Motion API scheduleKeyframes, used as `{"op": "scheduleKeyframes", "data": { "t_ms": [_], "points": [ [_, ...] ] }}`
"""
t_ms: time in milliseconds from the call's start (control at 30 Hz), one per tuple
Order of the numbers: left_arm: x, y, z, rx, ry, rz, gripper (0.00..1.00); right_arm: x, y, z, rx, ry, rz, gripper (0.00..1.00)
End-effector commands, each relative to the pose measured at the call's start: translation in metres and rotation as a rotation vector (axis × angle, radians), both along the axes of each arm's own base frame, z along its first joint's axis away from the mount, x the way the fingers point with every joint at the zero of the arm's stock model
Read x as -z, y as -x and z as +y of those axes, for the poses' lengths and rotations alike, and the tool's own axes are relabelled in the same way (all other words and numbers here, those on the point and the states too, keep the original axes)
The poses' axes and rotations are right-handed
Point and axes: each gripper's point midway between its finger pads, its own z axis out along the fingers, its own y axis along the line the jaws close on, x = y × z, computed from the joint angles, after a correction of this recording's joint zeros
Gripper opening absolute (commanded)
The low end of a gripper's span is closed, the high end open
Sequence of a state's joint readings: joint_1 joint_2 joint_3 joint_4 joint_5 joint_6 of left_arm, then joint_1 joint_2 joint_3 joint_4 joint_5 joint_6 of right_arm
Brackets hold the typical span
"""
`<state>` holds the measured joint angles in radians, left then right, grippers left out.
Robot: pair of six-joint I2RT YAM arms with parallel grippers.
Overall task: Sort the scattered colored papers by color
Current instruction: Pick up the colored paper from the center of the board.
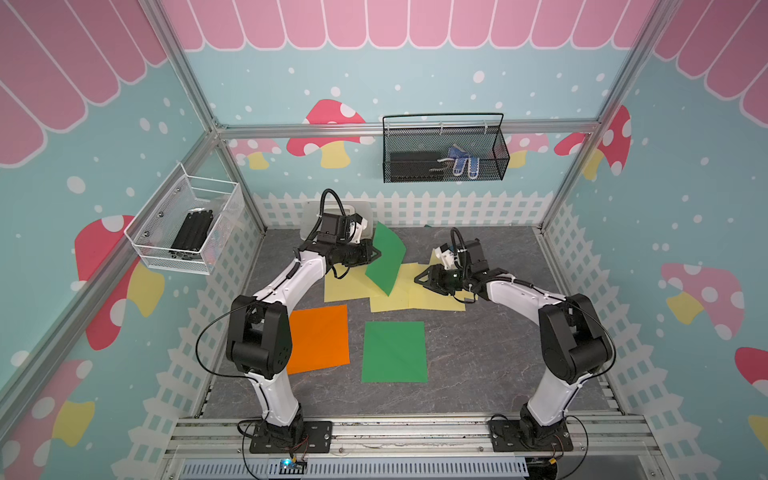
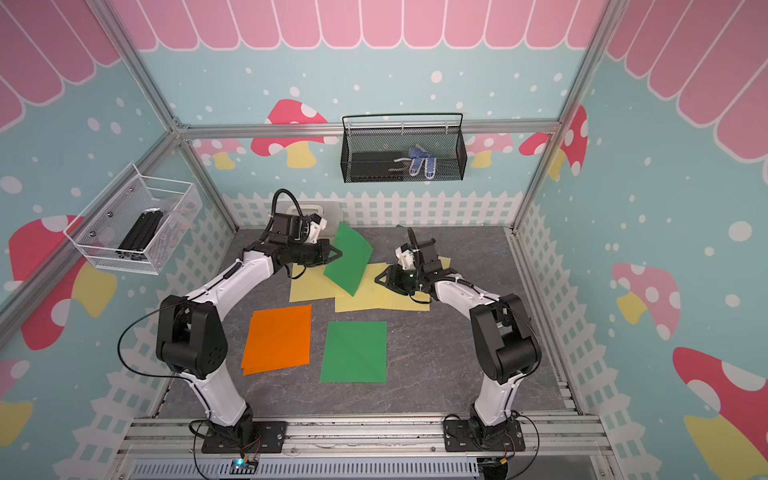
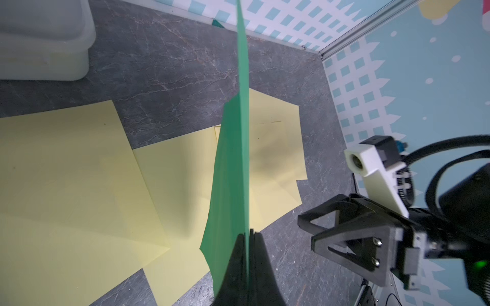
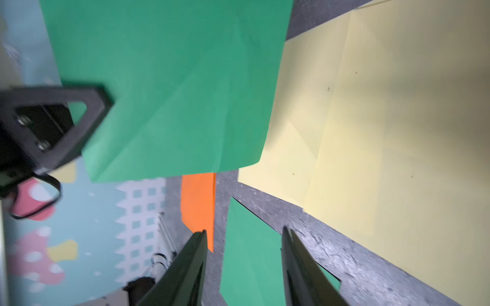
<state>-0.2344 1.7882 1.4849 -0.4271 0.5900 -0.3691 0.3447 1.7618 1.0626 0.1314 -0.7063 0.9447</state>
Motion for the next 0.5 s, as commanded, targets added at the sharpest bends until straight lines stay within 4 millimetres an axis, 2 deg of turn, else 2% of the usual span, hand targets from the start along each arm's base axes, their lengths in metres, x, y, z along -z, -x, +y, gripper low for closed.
{"op": "scheduleKeyframes", "data": {
  "t_ms": [0,100,167,233,467],
  "points": [
    [-0.025,0.013,-0.005,0.022,0.063,-0.027,0.0,-0.054,-0.01,0.01,0.009,-0.321,-0.116,0.51],
    [-0.047,0.019,-0.01,0.031,0.128,-0.041,0.0,-0.068,-0.016,0.005,0.03,-0.508,-0.175,0.52],
    [-0.061,0.024,-0.015,0.047,0.186,-0.049,0.0,-0.07,-0.024,0.003,0.046,-0.649,-0.181,0.53],
    [-0.071,0.029,-0.017,0.056,0.226,-0.054,0.0,-0.063,-0.03,0.007,0.037,-0.649,-0.173,0.54],
    [-0.096,0.045,-0.019,0.073,0.328,-0.085,0.0,-0.08,-0.038,0.01,0.019,-0.656,-0.242,0.54]
  ]
}}
